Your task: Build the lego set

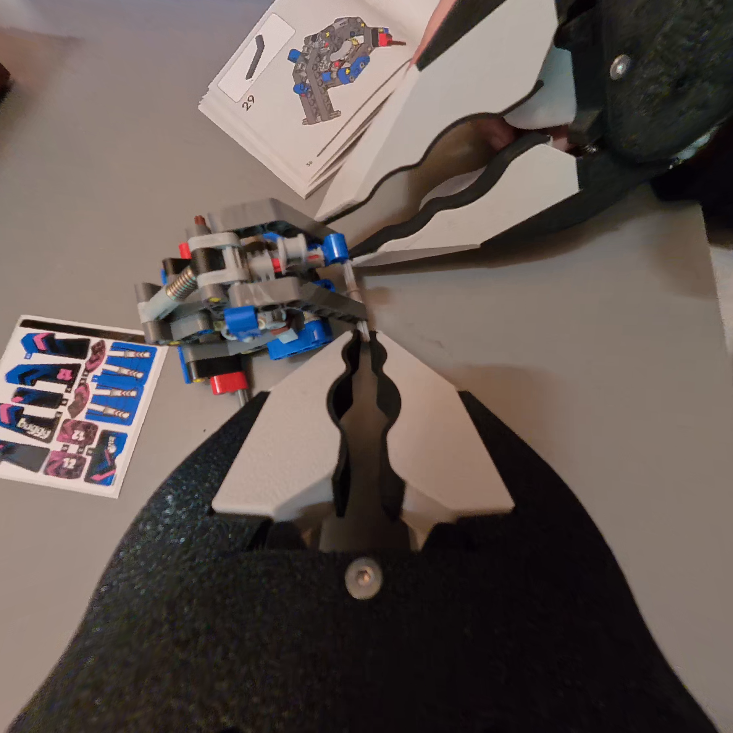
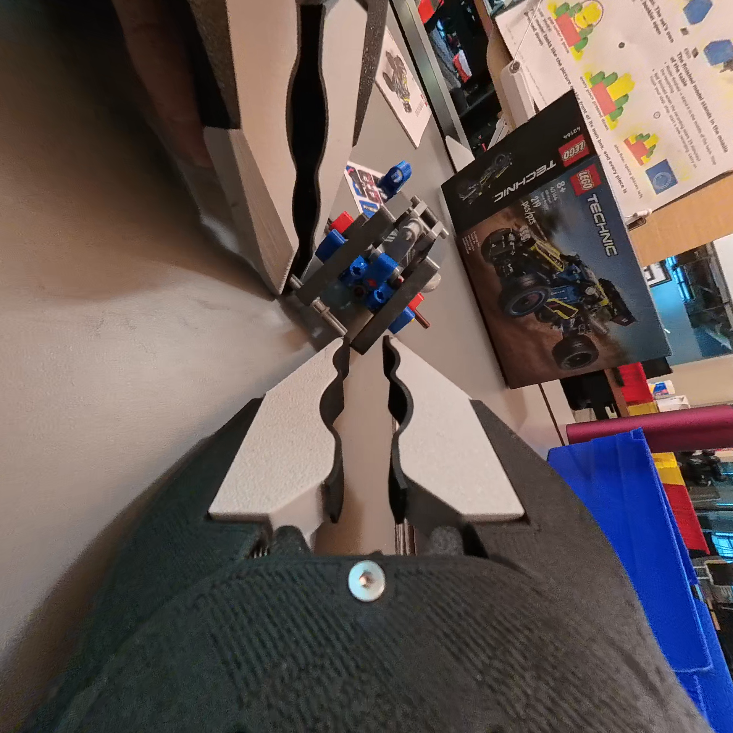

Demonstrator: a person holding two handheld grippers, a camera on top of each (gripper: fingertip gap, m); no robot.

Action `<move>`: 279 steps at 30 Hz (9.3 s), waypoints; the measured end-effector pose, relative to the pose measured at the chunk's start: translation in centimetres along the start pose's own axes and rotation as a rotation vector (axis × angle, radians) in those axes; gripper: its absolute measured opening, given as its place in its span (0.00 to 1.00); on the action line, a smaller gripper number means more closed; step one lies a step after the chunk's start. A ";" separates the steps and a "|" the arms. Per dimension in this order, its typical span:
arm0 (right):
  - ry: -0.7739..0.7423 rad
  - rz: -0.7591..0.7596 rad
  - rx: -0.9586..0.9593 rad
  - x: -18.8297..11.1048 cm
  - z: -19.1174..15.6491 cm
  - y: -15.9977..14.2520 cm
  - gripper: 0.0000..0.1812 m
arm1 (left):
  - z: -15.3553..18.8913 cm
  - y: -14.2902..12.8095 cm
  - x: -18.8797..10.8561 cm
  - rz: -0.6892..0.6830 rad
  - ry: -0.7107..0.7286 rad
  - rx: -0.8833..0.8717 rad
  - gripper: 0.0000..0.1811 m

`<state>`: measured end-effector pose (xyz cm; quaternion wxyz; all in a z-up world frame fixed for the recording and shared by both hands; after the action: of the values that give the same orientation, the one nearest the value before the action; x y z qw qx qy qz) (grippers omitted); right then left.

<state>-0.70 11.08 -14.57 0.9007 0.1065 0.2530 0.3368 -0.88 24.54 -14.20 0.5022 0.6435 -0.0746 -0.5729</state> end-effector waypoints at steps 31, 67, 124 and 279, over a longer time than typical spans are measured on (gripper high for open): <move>0.013 0.415 0.327 -3.1 3.7 -0.2 0.10 | -0.8 -0.6 -5.7 0.316 -0.332 -0.315 0.01; 0.197 0.541 -0.064 2.8 2.6 2.1 0.28 | 4.0 2.0 -8.8 0.060 0.357 0.315 0.15; 0.202 0.595 -0.043 2.6 2.3 1.8 0.28 | 2.3 4.7 -7.6 -0.234 0.248 0.367 0.28; 0.032 0.211 -0.074 3.4 0.8 2.4 0.21 | 0.4 -3.1 -4.4 0.118 0.351 -0.113 0.09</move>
<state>0.58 15.10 -14.27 0.8593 0.0938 0.2422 0.4406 -4.18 28.76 -13.52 0.5755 0.6988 0.0088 -0.4248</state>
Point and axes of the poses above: each gripper's, where its closed fingertips meet, x out along the fingers, y out of its top, z = x × y across the jaws, the point moved 9 cm from there along -x, back along the fingers, and after that the axes turned 15 degrees about -x, right-handed, at the moved point
